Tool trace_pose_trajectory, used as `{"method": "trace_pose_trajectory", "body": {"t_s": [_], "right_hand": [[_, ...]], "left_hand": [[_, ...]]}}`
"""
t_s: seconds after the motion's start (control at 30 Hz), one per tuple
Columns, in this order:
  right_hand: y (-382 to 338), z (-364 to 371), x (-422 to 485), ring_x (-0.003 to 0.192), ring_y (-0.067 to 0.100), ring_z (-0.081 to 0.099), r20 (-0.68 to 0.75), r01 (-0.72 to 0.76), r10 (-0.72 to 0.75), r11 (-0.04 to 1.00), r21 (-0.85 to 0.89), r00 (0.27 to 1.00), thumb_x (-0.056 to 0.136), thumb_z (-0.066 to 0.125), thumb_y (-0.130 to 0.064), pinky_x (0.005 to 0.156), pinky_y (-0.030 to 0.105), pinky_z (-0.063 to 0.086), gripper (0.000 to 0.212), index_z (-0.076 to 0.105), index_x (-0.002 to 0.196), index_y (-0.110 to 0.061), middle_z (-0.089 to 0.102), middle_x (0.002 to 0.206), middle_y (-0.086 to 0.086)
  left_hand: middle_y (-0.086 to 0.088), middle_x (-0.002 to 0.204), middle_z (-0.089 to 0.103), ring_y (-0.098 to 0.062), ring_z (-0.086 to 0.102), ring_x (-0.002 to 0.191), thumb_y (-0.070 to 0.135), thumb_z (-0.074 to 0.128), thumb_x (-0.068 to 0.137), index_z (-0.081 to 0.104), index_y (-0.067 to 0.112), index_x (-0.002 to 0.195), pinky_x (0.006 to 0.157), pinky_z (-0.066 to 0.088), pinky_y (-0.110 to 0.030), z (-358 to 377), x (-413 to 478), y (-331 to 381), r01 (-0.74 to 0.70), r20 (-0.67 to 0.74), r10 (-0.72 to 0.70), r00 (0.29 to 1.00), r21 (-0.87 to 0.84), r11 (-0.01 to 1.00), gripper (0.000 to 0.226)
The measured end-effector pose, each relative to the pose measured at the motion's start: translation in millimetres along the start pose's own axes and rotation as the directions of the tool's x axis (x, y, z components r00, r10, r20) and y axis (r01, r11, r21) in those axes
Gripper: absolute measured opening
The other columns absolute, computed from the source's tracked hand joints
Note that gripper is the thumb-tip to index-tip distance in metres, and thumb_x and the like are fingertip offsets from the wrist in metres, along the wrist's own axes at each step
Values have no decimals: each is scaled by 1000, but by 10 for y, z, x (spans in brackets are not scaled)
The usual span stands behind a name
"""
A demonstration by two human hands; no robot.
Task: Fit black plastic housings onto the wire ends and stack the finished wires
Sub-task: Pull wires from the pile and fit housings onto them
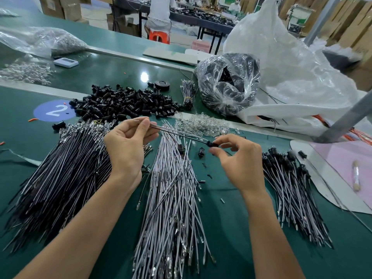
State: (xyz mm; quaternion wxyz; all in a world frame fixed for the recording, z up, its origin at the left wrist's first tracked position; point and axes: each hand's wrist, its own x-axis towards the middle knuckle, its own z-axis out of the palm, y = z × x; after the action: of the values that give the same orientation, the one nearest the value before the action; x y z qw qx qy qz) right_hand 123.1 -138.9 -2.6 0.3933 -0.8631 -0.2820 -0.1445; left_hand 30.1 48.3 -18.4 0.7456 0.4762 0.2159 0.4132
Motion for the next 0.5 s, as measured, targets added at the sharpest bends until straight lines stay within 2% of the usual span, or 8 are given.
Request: {"method": "trace_pose_trajectory", "body": {"t_s": [0.07,0.23,0.4,0.5], "right_hand": [[0,-21,5,73,-1,66,4,-37,37,995,92,999,74,84,-16,68,12,49,15,71,77,-23,69,73,-19],[-35,-57,-4,67,0,68,117,-121,92,952,279,989,72,84,-8,63,9,47,23,67,77,-22,73,70,-11],[-50,-80,-7,67,9,71,163,-146,93,926,349,982,76,82,-10,64,20,54,19,73,84,-24,73,68,-8],[-42,-81,-11,64,10,70,168,-145,86,913,382,982,79,79,-9,64,18,54,14,76,85,-21,73,66,-5]], "left_hand": [[-2,77,76,-19,73,72,3,63,90,69,11,91,69,59,-25,5,2,-6,-2,4,2,1000,-1,1000,9],[-1,76,75,-16,73,69,4,63,91,69,11,93,66,58,-21,0,16,3,19,-2,-19,1000,-18,1000,10],[-1,75,75,-17,73,69,4,64,91,69,11,93,65,58,-22,-1,32,21,-2,-2,2,1000,-10,1000,9],[-1,75,75,-17,73,69,5,65,90,69,10,94,66,58,-23,2,41,13,-18,-14,18,1000,4,1000,8]]}}
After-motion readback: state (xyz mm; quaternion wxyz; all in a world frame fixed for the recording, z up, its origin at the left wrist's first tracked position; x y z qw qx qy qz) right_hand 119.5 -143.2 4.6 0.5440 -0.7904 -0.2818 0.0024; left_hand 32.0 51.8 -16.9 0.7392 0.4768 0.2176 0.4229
